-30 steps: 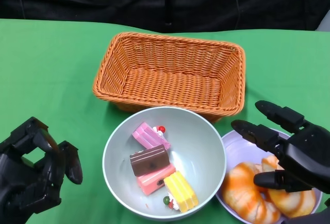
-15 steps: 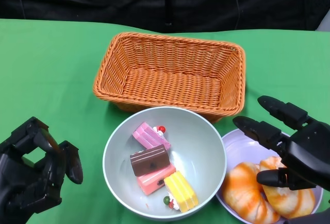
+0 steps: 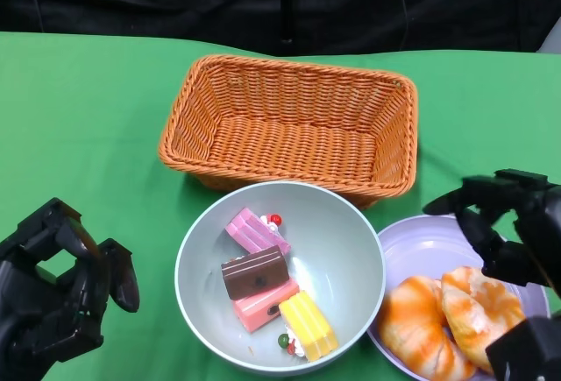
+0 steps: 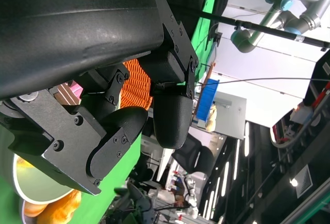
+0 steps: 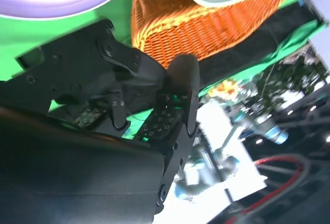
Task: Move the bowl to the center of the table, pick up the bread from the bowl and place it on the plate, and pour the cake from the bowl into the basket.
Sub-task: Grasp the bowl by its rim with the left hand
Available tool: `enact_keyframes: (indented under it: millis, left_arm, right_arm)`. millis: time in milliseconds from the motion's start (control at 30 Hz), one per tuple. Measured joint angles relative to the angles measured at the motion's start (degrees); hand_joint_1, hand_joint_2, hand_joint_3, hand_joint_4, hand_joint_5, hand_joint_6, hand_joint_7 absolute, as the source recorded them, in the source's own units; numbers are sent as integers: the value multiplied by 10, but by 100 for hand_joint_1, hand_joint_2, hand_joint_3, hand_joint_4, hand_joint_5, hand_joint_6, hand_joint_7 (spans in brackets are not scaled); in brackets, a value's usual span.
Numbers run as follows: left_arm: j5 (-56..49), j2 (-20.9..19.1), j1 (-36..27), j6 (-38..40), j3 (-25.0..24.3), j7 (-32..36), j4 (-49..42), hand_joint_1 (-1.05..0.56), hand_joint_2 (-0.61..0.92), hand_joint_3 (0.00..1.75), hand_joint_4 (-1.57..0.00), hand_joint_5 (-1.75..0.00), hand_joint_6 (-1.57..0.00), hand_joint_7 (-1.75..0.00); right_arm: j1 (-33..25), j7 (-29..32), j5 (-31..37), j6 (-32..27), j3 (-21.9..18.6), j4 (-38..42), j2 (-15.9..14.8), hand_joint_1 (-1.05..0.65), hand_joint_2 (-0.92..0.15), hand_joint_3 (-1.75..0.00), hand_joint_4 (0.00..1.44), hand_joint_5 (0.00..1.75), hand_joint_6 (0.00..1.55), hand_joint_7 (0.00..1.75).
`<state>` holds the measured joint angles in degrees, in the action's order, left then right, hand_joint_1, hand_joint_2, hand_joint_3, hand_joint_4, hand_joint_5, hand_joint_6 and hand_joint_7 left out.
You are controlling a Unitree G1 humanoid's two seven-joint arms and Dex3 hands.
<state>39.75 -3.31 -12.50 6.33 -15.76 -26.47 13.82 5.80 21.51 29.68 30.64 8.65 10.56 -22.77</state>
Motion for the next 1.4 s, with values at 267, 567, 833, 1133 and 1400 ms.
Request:
enact_keyframes:
  millis: [267, 567, 833, 1133, 1400]
  left_arm:
    - [0, -5, 0, 6, 0, 2, 1, -10, 37, 144, -92, -175, -83, -148]
    - [1, -9, 0, 16, -2, 4, 5, -10, 37, 142, -91, -175, -84, -146]
    - [1, -9, 0, 14, -5, 4, 4, -11, 40, 136, -91, -175, -86, -144]
    - [1, -12, -2, 16, -6, 4, 8, -9, 38, 139, -91, -175, -84, -146]
    - [-24, -35, -3, 10, -6, -4, 11, -13, 36, 135, -90, -174, -83, -144]
  right_arm:
    - [-54, -110, -187, -155, -39, -139, 86, -12, -52, -129, 90, 175, 68, 170]
    - [-90, -242, -403, -383, -100, -309, 114, -15, -50, -125, 87, 175, 63, 175]
    - [-105, -277, -521, -488, -144, -358, 126, -13, -49, -123, 90, 175, 65, 173]
    - [-132, -302, -659, -571, -189, -381, 140, -10, -58, -118, 85, 175, 71, 159]
    - [-196, -365, -780, -612, -213, -358, 158, -12, -81, -67, 75, 175, 70, 147]
